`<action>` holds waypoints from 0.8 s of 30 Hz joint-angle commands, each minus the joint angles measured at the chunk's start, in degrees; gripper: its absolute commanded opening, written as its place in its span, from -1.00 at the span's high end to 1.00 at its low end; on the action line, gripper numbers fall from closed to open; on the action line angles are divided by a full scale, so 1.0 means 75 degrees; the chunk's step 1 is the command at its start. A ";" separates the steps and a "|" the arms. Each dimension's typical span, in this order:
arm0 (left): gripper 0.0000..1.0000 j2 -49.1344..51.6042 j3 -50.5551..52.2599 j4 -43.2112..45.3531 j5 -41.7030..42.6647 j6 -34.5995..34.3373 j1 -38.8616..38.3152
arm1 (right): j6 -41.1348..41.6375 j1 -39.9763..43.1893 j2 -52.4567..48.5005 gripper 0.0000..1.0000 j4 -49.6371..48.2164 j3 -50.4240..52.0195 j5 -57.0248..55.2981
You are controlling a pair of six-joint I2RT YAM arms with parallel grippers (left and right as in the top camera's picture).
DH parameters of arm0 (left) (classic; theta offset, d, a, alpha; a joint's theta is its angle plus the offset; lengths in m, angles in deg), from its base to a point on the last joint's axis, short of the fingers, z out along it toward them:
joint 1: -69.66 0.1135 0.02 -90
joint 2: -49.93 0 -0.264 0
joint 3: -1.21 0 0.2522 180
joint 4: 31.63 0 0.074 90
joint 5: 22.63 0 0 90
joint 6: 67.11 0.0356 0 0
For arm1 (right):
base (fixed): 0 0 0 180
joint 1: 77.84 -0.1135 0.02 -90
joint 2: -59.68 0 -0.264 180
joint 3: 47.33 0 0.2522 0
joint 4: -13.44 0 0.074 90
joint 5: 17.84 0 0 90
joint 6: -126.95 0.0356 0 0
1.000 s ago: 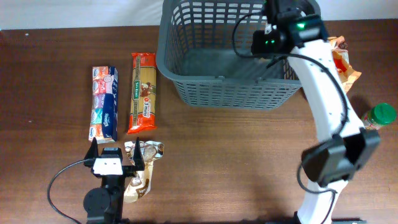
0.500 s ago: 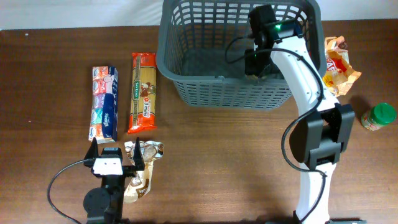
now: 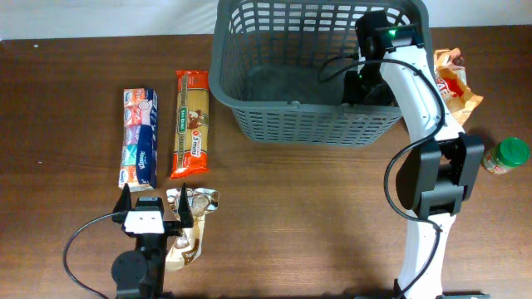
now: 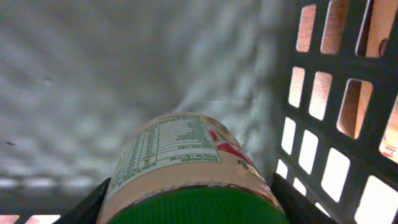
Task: Pack container
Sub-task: 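Lower the jar into the basket and open the right gripper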
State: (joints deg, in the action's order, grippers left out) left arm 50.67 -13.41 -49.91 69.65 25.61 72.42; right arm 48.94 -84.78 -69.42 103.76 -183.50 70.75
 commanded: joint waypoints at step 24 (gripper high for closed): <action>-0.99 -0.0058 0.0050 -0.0009 -0.0052 -0.0076 0.0047 | -0.0117 -0.0020 -0.0219 0.07 0.0216 -0.0079 0.0099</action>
State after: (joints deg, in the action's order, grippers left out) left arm 50.67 -13.41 -49.91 69.65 25.61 72.42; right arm 48.67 -84.73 -69.62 105.09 -183.50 71.21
